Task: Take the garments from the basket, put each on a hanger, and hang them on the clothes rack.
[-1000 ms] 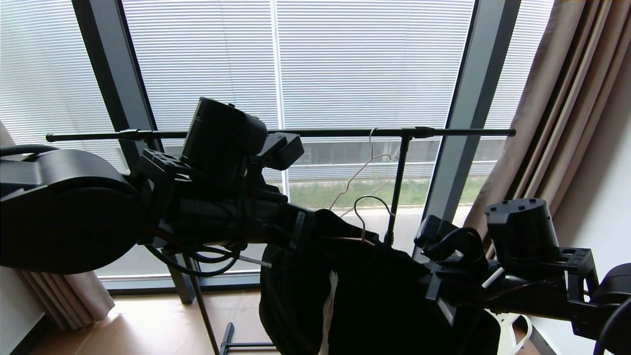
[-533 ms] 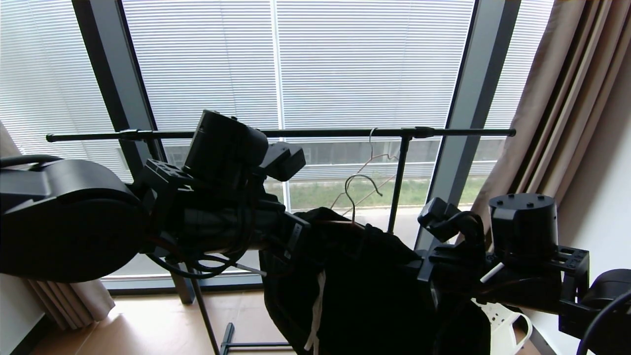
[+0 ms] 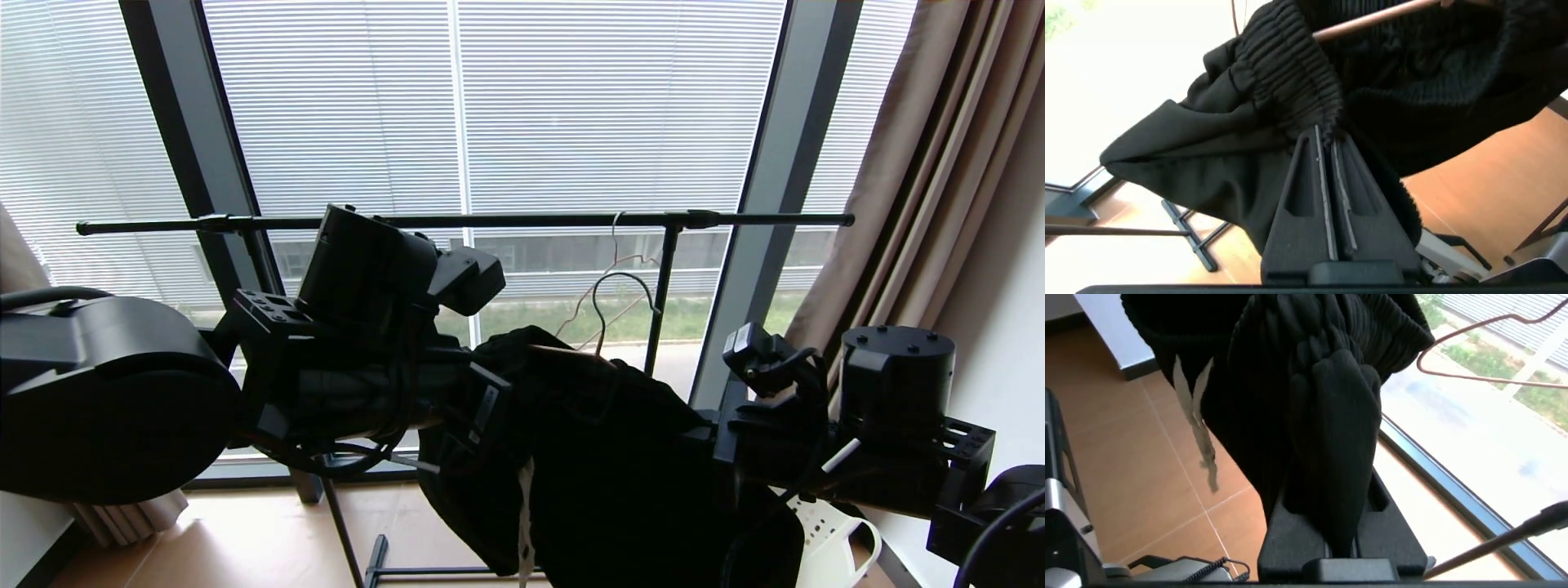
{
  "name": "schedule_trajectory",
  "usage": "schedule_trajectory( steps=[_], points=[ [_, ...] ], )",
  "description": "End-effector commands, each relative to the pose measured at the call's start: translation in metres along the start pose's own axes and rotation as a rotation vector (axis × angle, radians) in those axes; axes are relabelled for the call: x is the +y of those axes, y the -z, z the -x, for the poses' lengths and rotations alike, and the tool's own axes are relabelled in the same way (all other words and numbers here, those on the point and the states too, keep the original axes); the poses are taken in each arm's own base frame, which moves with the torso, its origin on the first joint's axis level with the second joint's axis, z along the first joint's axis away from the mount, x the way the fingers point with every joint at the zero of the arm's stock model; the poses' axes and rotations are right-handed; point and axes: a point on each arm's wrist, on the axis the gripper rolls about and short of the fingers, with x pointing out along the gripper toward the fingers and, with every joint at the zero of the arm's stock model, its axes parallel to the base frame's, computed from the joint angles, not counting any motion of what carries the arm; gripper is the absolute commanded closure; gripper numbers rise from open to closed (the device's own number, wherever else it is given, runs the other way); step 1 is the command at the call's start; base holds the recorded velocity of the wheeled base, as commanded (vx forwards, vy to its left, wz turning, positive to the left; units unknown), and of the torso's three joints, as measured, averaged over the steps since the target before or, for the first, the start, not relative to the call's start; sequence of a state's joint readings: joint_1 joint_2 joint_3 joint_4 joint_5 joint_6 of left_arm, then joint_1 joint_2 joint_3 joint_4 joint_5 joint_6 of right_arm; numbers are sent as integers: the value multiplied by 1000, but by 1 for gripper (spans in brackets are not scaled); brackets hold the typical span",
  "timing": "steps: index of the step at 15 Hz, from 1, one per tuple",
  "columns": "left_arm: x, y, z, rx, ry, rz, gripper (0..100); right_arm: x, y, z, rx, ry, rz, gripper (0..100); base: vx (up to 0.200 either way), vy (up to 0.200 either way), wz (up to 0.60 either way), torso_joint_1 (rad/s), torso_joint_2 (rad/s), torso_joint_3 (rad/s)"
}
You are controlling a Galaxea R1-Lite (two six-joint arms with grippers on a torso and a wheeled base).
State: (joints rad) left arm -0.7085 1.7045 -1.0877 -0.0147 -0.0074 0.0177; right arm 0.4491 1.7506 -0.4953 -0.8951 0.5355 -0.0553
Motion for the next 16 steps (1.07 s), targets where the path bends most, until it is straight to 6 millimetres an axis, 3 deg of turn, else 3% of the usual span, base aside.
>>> schedule_trajectory(
  steps=[1,5,10,11,16],
  points=[
    [-3,7,1,10,11,-8,100,0,0,0,-6,-11,-7,100,0,0,0,0,0,0],
    [-5,18,-3,9,18,-99,100,1,1,1,-69,-42,-26,100,0,0,0,0,0,0],
    [-8,15,-4,-47,27,-111,100,1,3,0,-116,-50,-21,100,0,0,0,0,0,0],
    [-8,15,-4,-47,27,-111,0,1,3,0,-120,-50,-19,100,0,0,0,0,0,0],
    [-8,15,-4,-50,27,-111,0,2,4,1,-134,-56,-16,100,0,0,0,0,0,0]
  ],
)
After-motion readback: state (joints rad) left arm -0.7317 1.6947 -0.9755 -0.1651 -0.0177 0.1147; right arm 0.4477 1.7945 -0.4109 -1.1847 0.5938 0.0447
